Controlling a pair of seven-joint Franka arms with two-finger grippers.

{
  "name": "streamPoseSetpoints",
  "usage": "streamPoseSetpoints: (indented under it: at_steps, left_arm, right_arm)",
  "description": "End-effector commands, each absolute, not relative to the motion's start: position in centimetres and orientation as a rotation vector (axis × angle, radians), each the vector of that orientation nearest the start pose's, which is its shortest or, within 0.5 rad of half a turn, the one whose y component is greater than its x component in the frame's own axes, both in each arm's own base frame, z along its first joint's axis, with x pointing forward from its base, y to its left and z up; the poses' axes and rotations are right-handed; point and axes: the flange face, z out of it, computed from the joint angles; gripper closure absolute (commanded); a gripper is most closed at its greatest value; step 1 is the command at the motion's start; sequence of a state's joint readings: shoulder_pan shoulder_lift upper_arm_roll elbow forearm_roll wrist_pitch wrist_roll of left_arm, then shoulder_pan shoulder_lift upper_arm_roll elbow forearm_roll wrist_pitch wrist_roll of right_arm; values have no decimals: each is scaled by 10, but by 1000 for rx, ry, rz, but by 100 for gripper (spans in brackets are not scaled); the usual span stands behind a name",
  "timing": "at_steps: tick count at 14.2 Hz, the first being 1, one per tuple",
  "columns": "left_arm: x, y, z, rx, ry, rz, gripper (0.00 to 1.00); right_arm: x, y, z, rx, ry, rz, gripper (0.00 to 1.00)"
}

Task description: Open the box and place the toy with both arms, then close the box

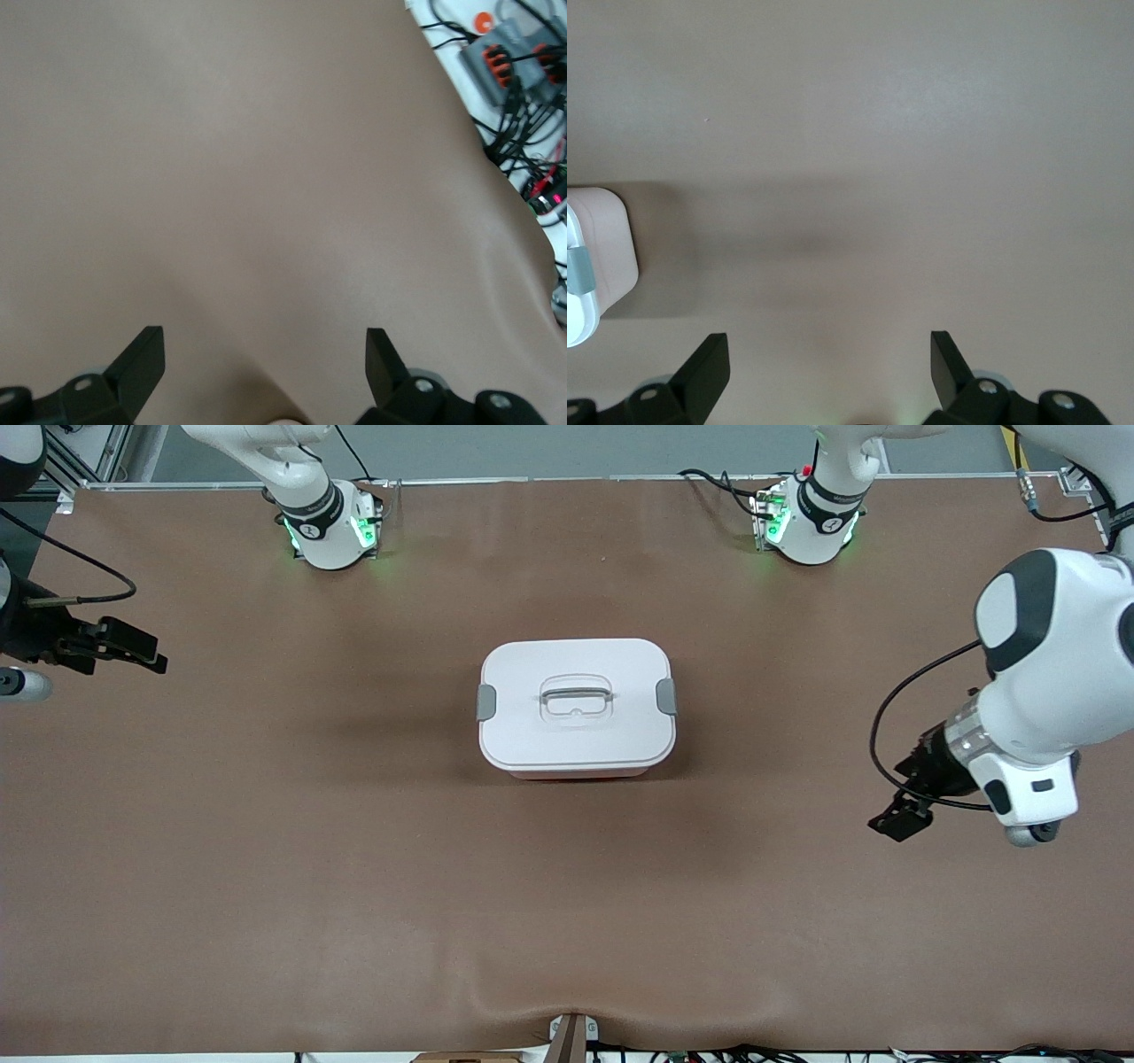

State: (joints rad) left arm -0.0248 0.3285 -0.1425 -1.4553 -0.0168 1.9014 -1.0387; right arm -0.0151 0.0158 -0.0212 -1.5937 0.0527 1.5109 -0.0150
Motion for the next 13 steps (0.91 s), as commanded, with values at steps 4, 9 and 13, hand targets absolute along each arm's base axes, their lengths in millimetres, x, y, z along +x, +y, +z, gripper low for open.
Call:
streamPoseSetpoints:
  at_steps: [4, 9, 13]
  left_arm:
    - [639, -67, 566, -3085, -966, -159, 0]
    - [611, -33, 604, -3158, -485, -135, 0]
    - [583, -28, 629, -3144, -379, -60, 0]
  right_arm:
    - [551, -16, 595, -3069, 40, 150, 0]
    - [555, -8, 594, -3086, 14, 117, 0]
    - [556, -10, 596, -3087, 19, 100, 0]
